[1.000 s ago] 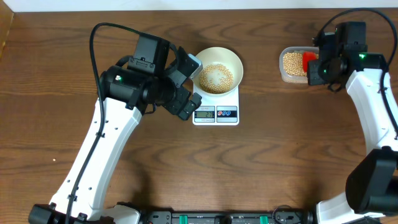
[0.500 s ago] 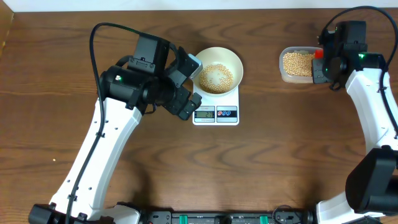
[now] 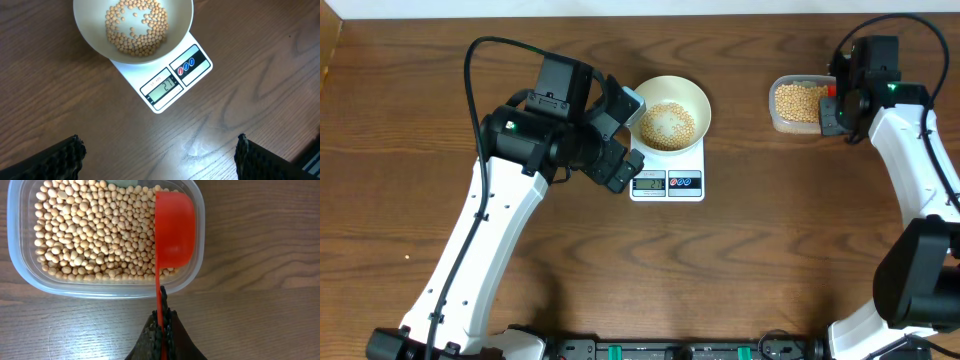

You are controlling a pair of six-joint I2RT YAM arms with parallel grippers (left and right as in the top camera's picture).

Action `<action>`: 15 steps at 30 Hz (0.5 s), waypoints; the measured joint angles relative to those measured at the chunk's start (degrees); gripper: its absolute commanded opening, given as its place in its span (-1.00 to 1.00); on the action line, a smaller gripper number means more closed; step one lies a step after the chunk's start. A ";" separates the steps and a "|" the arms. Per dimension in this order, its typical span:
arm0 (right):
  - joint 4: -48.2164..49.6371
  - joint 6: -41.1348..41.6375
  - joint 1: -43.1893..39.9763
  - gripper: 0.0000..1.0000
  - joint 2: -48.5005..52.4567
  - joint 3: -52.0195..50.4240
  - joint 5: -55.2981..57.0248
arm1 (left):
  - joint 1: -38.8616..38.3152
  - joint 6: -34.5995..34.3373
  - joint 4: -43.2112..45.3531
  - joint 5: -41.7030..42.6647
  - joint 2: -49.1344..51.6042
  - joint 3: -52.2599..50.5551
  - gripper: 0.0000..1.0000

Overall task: Scoop item into bowl and weigh 50g on scale
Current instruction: 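Move the empty scoop back right into the soybean tub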

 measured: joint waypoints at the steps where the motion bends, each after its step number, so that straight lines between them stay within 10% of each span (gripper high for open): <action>1: 0.02 0.00 0.00 -0.98 0.07 0.00 0.00 | 0.00 0.00 0.00 -0.02 0.00 0.00 0.96; 15: 0.76 3.10 -0.02 -0.98 2.86 0.00 -8.28 | 0.00 0.00 0.00 -0.02 0.00 0.00 0.96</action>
